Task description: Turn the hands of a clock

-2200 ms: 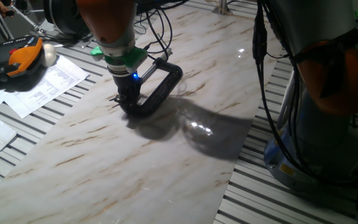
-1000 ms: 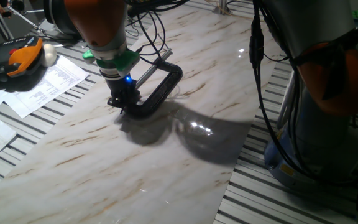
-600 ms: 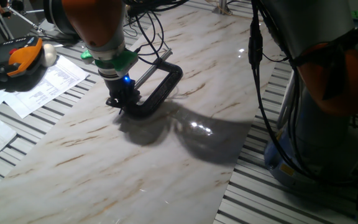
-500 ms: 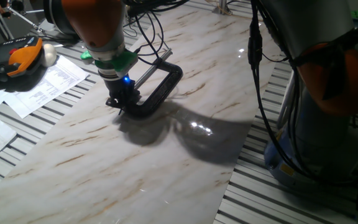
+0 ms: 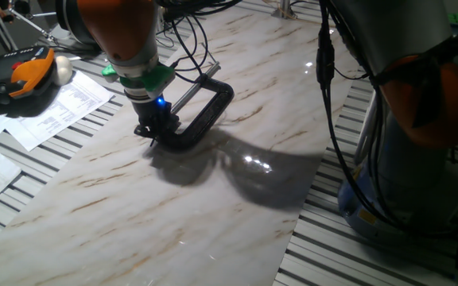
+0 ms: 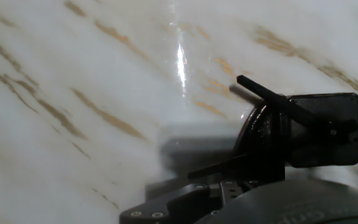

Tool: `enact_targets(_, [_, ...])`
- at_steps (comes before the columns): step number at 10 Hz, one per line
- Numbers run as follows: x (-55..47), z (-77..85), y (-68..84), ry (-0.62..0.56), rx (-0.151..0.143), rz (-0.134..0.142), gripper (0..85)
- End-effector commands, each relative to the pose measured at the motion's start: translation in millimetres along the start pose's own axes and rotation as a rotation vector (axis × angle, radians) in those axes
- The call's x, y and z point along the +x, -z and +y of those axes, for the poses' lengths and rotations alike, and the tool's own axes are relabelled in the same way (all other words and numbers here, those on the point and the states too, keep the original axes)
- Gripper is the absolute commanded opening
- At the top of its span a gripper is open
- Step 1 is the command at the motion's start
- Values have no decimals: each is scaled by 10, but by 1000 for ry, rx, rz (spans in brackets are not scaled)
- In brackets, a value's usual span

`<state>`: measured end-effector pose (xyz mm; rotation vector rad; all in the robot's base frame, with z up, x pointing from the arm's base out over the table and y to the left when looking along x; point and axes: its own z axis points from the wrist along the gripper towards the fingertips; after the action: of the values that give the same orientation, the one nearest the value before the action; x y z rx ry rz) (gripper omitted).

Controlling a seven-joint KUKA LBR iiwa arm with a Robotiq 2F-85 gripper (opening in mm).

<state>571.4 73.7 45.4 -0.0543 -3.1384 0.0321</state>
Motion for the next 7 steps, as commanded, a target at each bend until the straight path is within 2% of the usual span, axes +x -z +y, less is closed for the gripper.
enact_targets(1, [-12, -9, 9, 1, -1, 0, 0])
enact_targets(7, [-57, -37, 11, -8, -8, 8, 0])
